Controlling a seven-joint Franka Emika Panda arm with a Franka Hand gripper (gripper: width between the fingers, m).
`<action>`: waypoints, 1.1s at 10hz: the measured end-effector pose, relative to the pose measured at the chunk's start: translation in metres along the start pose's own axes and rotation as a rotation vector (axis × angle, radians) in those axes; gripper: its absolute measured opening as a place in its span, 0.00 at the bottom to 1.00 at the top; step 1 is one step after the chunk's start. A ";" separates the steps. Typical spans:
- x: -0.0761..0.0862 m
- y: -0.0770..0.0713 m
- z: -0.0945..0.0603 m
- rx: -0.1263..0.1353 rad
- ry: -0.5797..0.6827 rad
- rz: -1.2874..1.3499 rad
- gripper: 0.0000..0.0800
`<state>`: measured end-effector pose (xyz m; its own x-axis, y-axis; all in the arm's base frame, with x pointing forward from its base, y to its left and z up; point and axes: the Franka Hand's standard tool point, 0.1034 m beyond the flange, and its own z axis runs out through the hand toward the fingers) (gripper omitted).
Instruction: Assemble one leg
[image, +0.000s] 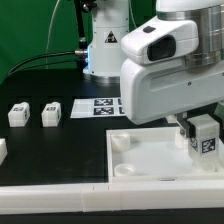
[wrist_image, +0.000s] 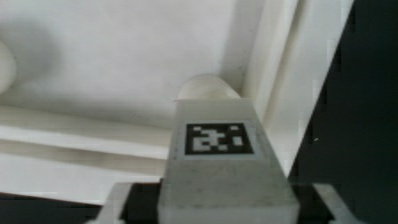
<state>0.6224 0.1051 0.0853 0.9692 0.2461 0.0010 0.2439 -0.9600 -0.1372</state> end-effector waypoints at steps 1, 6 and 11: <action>0.000 0.000 0.000 0.000 0.000 0.020 0.36; 0.000 -0.002 0.001 0.004 -0.001 0.267 0.36; -0.003 -0.004 0.001 0.001 0.045 0.986 0.36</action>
Offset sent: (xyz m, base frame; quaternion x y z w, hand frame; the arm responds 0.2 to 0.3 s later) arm 0.0000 0.0000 0.0000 0.0000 0.0000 0.0899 0.9960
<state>0.6180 0.1082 0.0844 0.7387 -0.6697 -0.0765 -0.6740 -0.7322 -0.0982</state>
